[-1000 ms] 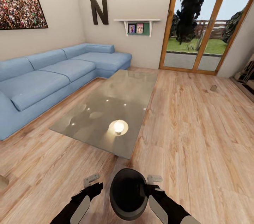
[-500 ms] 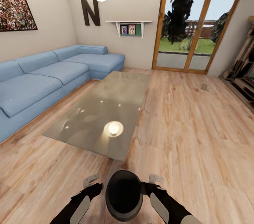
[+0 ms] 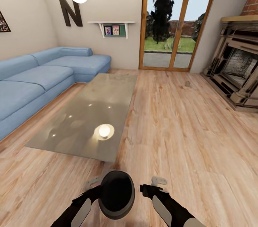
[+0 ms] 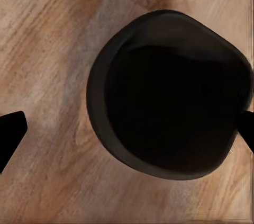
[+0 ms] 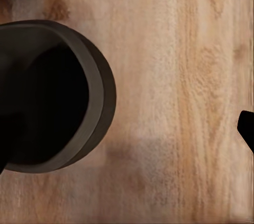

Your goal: Place each of the two pumpkins and all three candles from the living room inside a cabinet in the living room (use any cabinet), then make sure every cabinet is closed, and position the cauldron so it is next to a table in the living room.

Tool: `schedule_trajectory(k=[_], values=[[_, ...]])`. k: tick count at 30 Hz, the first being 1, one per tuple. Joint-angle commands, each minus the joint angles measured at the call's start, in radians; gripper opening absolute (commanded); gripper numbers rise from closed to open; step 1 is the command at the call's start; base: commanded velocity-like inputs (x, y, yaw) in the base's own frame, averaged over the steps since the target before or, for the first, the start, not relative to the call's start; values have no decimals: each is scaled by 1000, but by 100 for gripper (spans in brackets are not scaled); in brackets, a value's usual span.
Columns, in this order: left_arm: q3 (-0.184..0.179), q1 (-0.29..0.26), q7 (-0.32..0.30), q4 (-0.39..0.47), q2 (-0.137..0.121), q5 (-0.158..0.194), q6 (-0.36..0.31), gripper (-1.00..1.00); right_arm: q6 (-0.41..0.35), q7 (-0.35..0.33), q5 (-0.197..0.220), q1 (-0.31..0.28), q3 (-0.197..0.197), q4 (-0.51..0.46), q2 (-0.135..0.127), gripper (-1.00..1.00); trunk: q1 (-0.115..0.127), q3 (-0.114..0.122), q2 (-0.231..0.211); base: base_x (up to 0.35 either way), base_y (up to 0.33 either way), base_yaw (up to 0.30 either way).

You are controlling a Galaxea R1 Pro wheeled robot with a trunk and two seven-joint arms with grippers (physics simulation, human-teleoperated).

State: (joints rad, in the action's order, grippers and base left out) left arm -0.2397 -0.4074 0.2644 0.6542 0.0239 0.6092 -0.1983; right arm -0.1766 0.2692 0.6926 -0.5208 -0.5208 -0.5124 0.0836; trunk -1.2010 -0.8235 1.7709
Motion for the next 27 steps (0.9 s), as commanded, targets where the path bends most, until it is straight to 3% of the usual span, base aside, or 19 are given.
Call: schedule_trajectory(k=[1,27], values=[[-4,0,9,3,-1,9,-3,100,-3,8,7,-1,-7,-2,-1,100,4,2,-7,-1,0,-277],[-6,1,9,2,-1,9,-3,100,-3,8,8,-1,-6,-2,-1,100,104,70,-189,-34,0,-278]])
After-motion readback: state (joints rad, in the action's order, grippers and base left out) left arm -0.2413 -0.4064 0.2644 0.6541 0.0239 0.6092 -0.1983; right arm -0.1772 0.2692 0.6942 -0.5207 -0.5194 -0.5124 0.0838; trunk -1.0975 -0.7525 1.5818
